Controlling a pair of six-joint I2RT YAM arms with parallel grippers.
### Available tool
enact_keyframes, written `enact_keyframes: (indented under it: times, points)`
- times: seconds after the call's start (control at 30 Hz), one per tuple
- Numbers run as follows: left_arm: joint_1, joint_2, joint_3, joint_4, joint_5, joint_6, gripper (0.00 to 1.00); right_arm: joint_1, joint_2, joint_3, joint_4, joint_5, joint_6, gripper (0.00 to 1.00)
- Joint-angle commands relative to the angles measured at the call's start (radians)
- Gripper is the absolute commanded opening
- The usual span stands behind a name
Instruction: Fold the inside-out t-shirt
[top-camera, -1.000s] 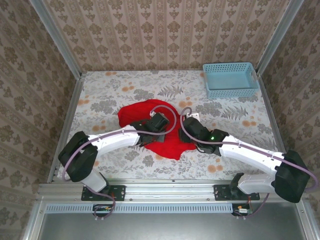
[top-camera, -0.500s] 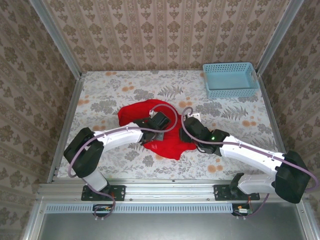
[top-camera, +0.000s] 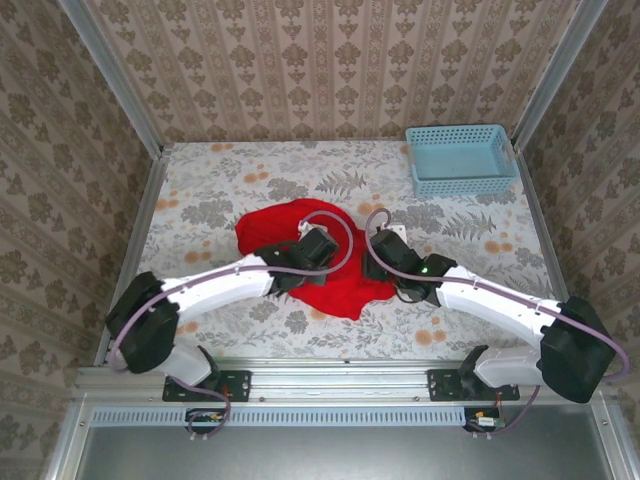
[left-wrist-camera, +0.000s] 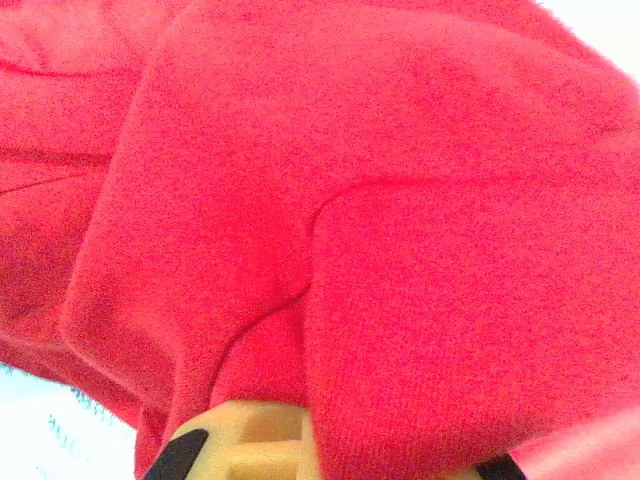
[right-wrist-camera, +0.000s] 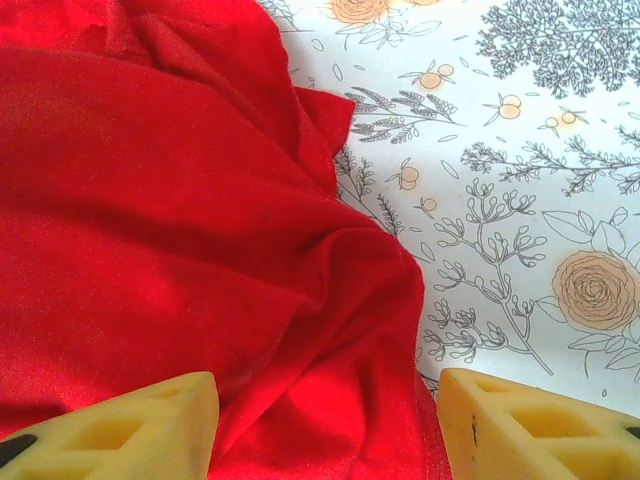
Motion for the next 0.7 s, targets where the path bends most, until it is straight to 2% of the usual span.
enact_keyframes:
  times: [0.0,0.1,0.2,0.33,0.47,0.67]
  points:
    - [-0.015,-0.12,-0.069,0.0,0.032,0.021,0.0,-0.006,0.009,-0.005,0.012,-0.044,0.027,0.62]
    - [-0.012,-0.238,-0.134,0.065,0.079,0.035,0.0,-0.002,0.02,0.005,0.047,-0.083,0.009,0.63]
    - [-0.006,-0.334,-0.176,0.104,0.078,0.049,0.0,0.024,0.022,0.019,0.077,-0.103,-0.023,0.63]
    - [0.045,-0.429,-0.24,0.171,0.115,0.046,0.0,0.073,0.035,0.038,0.108,-0.116,-0.066,0.64]
    - [0.117,-0.45,-0.286,0.222,0.205,0.024,0.0,0.135,0.074,0.06,0.155,-0.149,-0.108,0.64]
    - [0.133,-0.44,-0.303,0.239,0.243,0.028,0.0,0.211,0.112,0.086,0.229,-0.161,-0.158,0.64]
